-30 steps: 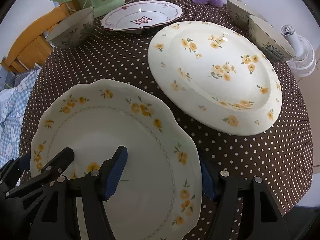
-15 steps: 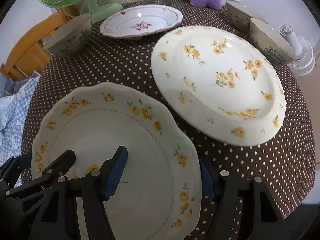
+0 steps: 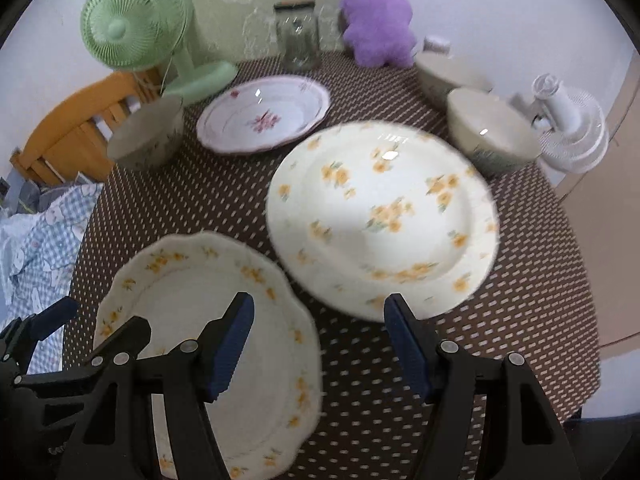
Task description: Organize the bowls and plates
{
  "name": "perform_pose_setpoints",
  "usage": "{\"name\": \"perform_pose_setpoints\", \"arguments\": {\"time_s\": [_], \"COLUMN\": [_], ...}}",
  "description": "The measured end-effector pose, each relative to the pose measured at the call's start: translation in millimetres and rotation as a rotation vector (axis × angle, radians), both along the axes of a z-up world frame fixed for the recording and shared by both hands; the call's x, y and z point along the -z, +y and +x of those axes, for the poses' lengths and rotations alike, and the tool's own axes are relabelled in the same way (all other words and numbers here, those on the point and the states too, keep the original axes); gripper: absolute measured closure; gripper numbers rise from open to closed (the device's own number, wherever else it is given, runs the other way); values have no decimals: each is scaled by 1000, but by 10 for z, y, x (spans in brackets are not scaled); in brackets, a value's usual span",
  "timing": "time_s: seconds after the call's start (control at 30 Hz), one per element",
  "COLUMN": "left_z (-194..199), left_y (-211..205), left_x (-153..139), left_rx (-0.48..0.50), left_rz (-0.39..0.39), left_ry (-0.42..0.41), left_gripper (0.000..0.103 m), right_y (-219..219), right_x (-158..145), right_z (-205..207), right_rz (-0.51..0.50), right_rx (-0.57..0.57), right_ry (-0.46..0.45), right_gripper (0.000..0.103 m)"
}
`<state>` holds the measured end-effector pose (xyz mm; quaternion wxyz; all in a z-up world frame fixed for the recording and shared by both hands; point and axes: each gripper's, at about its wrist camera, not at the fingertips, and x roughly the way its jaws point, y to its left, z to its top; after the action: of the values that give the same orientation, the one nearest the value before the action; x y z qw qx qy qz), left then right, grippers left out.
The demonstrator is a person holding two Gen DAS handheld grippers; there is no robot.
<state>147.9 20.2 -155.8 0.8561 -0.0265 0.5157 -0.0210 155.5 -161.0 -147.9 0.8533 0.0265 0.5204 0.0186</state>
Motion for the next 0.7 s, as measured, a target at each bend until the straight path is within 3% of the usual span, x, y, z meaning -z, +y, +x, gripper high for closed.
{"name": "perform_pose_setpoints", "arguments": {"time_s": [0.27, 0.43, 0.7], "left_z": [-85, -60, 52], "left_y": [-396, -658, -994], "left_x": [-297, -423, -429], "left_rx": [-13, -23, -41], "left_rz": [-6, -11, -4], "left_ry": [-59, -79, -71], "left_gripper": [0, 0, 0], "right_y": [-474, -773, -1124], "right_x": [-305, -355, -358], "right_z": [-37, 39, 148], "right_rz": [25, 82, 74], "right_rx": [-21, -18, -19], "right_ry": [-64, -55, -71], "right_gripper": [32, 32, 29]}}
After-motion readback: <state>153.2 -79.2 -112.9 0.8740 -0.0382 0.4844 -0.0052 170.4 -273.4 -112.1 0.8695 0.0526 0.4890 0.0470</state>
